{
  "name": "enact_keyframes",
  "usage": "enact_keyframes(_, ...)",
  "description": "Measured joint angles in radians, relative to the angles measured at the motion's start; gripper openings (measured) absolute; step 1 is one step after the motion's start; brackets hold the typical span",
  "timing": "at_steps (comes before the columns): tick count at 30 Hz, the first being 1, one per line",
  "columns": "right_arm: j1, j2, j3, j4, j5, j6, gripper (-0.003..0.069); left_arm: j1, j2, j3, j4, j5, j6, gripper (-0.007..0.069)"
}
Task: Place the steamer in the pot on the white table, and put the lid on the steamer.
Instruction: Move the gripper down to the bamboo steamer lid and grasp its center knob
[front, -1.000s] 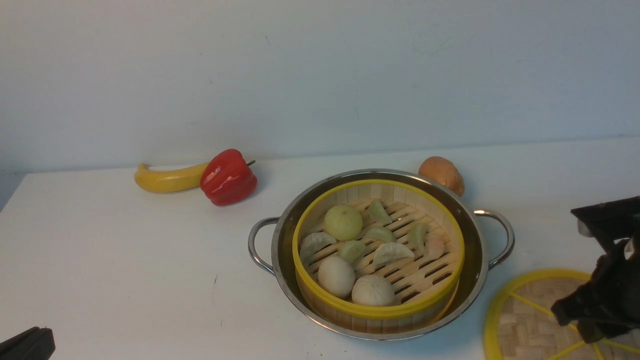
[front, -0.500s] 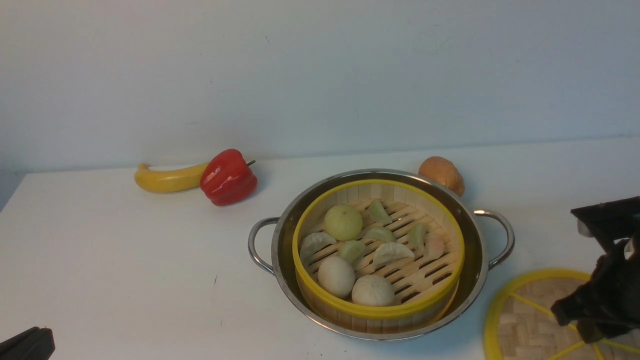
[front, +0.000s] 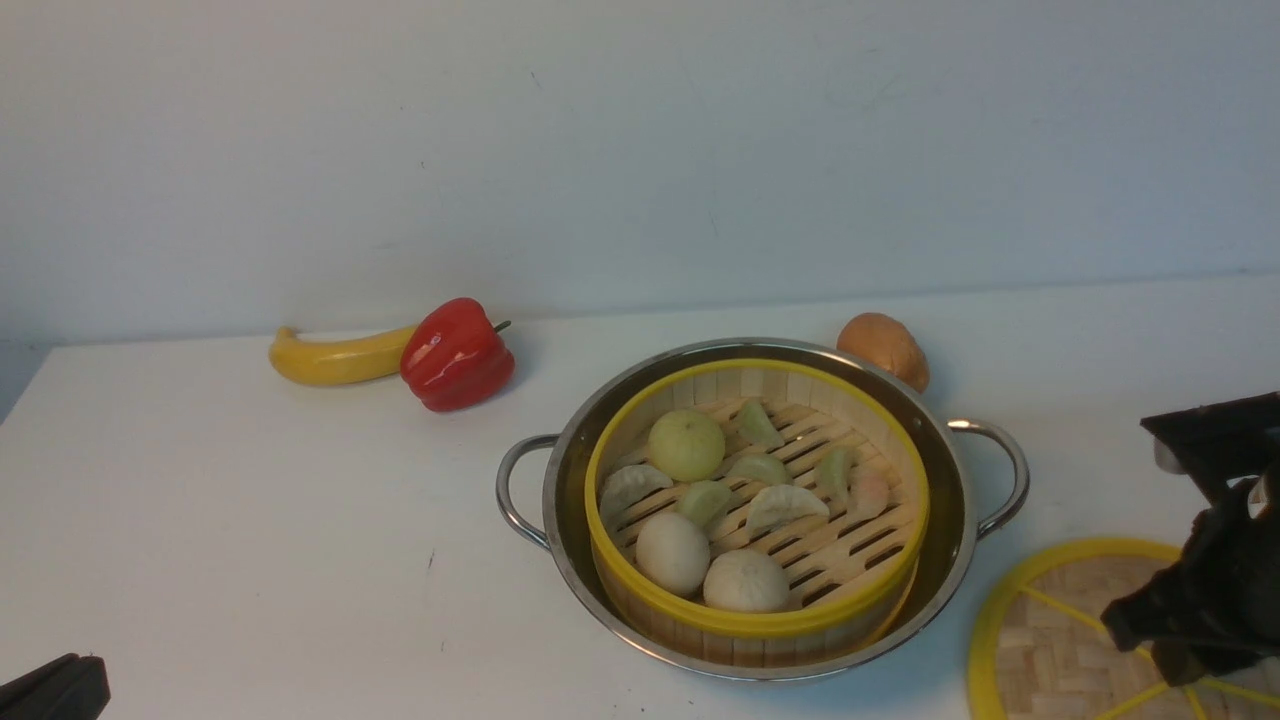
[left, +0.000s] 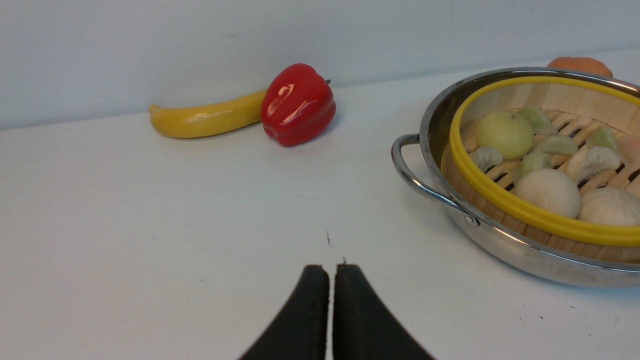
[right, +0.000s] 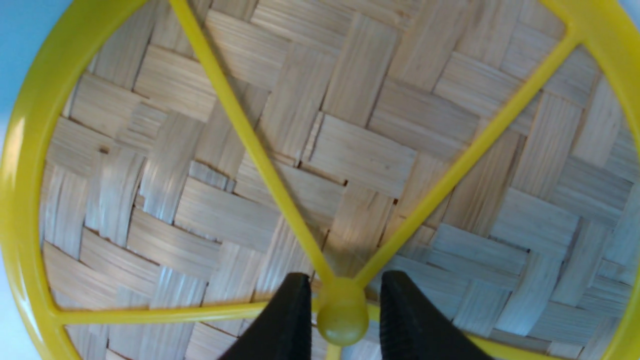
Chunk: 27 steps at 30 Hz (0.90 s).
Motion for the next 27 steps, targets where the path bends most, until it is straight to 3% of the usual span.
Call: enact_keyframes(27,0.000,0.031,0.000,0.003,0.005,0.000,0.0230,0.000,0.000,0.000,0.000,0.000,0.000,0.0010)
